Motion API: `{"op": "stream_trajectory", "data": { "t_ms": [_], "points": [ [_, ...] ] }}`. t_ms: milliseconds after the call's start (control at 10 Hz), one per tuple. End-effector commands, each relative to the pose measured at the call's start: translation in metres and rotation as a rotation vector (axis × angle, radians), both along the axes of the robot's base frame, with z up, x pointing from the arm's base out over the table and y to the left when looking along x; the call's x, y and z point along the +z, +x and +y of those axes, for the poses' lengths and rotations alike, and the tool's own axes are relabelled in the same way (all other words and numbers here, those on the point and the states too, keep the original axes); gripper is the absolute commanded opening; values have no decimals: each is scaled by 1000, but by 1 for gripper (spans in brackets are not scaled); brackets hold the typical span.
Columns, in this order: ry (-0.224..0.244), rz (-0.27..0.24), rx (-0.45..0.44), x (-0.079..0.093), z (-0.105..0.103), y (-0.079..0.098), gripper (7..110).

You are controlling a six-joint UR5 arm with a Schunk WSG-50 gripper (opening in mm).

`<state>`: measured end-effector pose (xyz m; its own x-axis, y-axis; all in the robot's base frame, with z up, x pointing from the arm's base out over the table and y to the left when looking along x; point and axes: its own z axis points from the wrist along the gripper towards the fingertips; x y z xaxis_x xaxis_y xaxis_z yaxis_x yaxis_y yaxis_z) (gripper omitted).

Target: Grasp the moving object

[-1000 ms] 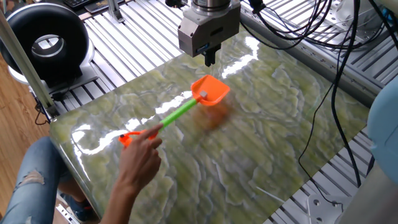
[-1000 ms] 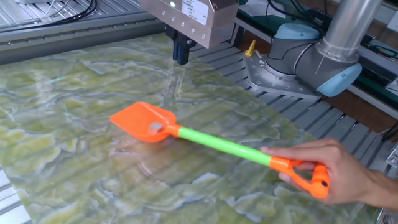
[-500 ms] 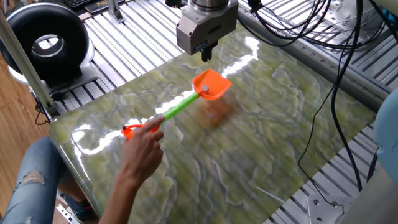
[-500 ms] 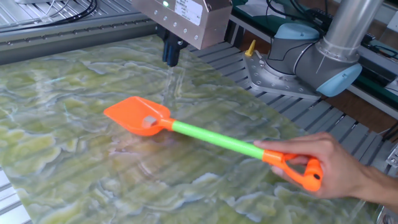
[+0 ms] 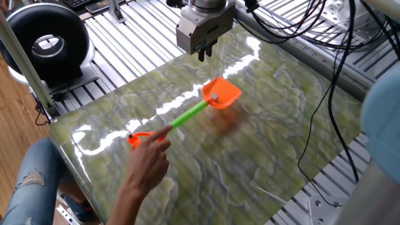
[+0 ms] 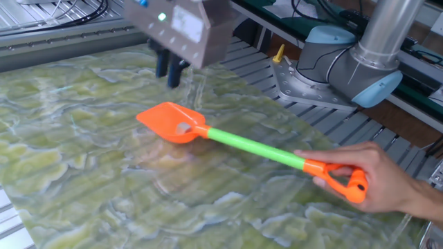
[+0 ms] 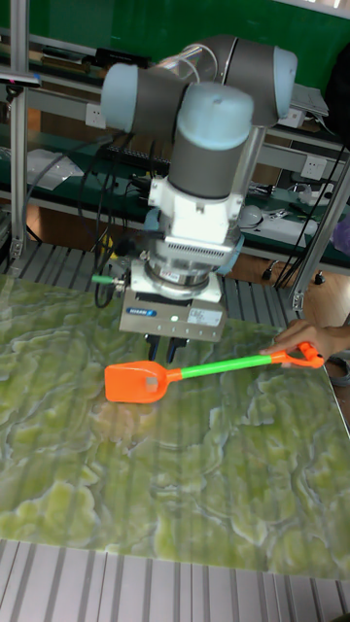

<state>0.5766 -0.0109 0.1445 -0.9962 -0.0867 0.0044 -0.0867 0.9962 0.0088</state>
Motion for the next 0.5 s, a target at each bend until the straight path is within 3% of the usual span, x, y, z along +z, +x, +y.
{"op": "stream_trajectory", "data": {
  "t_ms": [0, 200, 400],
  "points": [
    [11, -21, 17, -34, -6, 12, 22],
    [19, -36, -2, -58, 5, 4, 22],
    [26, -42, 2, -62, 11, 8, 22]
  ]
}}
